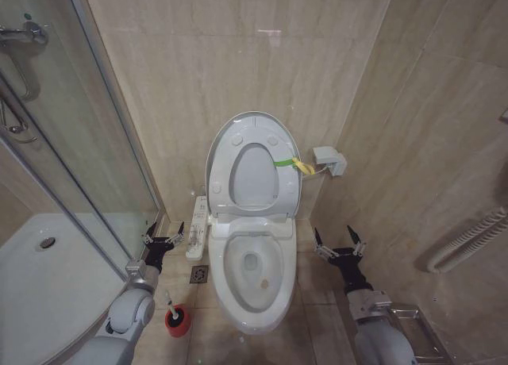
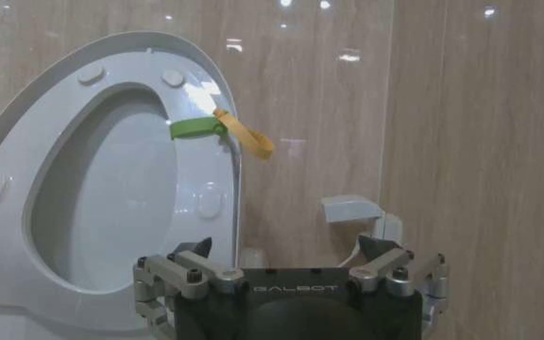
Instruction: Open the toilet lid, clean the toilet bowl with a toilet brush, close the toilet lid, and flush.
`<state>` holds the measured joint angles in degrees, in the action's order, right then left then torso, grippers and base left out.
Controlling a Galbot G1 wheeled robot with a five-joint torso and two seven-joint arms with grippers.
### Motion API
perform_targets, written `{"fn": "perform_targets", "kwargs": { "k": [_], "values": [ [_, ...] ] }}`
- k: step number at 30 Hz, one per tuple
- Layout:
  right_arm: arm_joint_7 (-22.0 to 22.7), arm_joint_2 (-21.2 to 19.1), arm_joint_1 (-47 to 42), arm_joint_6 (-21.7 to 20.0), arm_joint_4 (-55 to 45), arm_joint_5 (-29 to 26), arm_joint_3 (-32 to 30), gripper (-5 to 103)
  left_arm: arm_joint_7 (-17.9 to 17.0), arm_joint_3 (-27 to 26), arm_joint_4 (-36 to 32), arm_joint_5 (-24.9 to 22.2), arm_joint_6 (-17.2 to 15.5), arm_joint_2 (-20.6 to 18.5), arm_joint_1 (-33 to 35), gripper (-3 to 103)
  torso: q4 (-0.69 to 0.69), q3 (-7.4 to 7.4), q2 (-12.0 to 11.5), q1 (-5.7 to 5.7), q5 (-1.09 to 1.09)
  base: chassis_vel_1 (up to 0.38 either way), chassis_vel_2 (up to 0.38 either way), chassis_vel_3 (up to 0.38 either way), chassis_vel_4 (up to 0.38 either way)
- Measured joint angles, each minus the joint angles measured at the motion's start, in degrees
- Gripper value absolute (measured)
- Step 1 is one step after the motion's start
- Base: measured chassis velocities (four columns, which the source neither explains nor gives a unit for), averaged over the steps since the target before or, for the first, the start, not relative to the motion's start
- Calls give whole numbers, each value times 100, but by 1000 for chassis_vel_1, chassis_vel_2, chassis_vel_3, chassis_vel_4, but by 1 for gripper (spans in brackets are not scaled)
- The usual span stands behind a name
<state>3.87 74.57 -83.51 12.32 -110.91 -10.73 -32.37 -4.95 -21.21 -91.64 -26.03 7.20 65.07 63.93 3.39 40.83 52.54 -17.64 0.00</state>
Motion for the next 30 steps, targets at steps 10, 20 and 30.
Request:
{"fn": "perform_targets", "kwargs": {
  "k": [10,20,30],
  "values": [
    [0,0,0,0,-1,0,0,100,0,0,0,0,0,0,0,100,0,0,0,0,0,0,0,0,0],
    [0,0,0,0,-1,0,0,100,0,0,0,0,0,0,0,100,0,0,0,0,0,0,0,0,0],
    [0,0,0,1,-1,0,0,100,0,0,0,0,0,0,0,100,0,0,0,0,0,0,0,0,0]
  ]
}}
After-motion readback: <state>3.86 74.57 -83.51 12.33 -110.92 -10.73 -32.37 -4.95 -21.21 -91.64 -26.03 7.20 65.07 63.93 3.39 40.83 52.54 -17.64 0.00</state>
